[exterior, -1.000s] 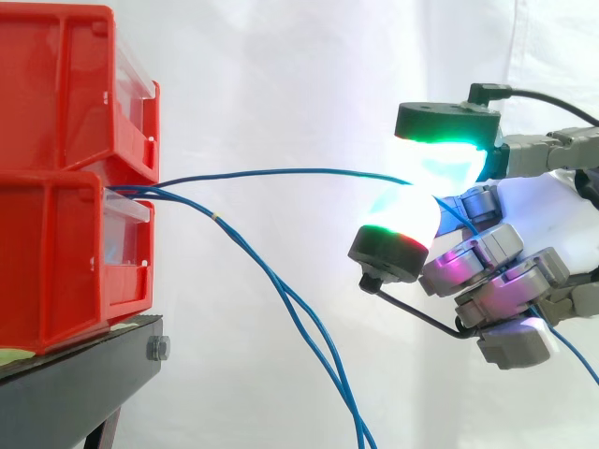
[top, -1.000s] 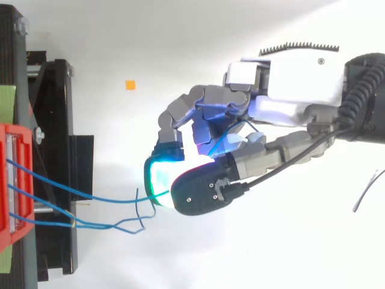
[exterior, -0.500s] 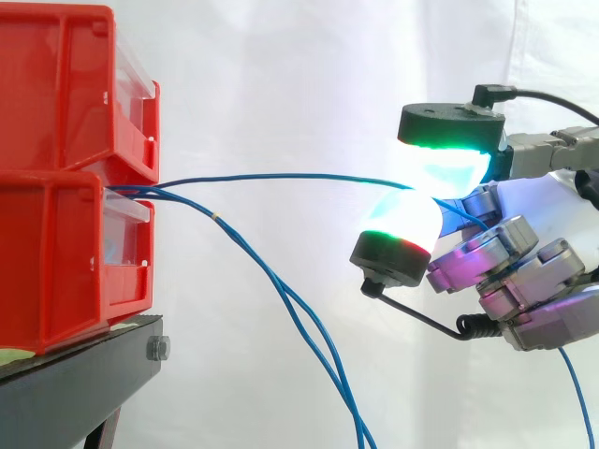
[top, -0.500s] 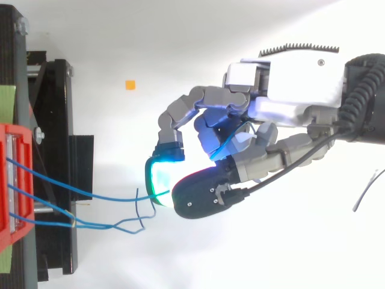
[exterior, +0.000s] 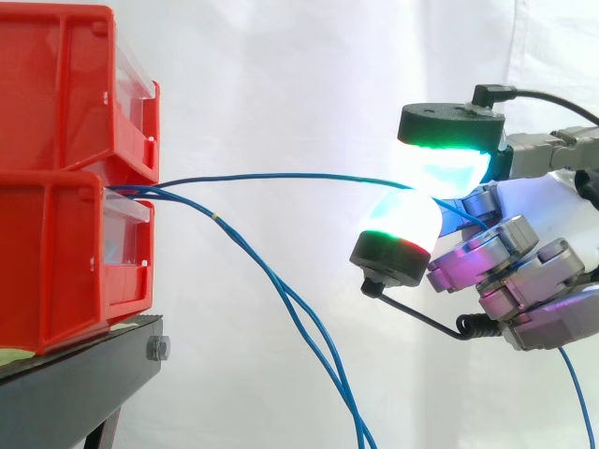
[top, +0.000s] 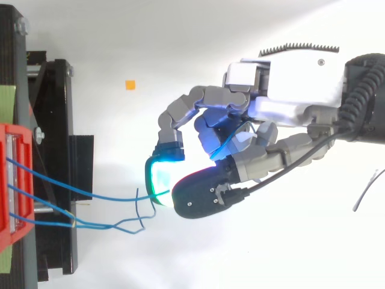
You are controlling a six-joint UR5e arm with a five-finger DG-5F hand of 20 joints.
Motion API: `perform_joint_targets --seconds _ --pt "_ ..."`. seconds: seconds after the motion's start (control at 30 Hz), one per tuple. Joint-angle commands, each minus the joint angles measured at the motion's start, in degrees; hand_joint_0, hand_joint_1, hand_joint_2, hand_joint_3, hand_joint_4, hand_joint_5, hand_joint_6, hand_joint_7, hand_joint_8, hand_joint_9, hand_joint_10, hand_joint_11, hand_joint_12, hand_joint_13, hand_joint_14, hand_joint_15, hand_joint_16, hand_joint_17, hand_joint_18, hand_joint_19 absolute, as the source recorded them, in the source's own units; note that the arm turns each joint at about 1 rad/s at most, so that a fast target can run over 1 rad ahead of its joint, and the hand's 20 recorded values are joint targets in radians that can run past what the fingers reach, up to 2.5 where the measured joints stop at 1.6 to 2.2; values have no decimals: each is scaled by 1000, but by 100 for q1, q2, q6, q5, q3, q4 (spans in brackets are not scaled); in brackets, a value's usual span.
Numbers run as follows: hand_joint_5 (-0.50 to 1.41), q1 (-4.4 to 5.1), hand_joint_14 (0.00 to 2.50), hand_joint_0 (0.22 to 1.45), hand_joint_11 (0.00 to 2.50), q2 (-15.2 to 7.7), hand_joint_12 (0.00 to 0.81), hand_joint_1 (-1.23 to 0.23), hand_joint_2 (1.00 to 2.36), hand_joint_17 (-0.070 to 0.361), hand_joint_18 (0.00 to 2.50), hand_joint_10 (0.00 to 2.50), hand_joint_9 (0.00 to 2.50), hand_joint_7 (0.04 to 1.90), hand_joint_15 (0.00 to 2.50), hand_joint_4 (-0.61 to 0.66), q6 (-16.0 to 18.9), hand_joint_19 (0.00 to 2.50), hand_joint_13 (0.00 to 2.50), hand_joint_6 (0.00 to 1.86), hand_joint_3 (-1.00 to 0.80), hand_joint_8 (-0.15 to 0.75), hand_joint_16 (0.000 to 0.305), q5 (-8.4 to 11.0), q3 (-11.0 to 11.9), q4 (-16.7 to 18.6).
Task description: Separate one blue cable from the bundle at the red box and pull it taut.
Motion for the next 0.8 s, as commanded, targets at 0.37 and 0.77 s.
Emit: perform_joint_targets --seconds 0.37,0.77 --pt "-147 -1 2500 628 2500 -9 658 -906 1004 192 1968 2500 606 1146 1881 61 0 796 1539 853 123 375 256 0 7 0" --pt "-149 8 2500 625 2500 0 650 -899 1004 192 1959 2500 598 1135 1870 69 0 790 1530 854 121 375 256 0 7 0"
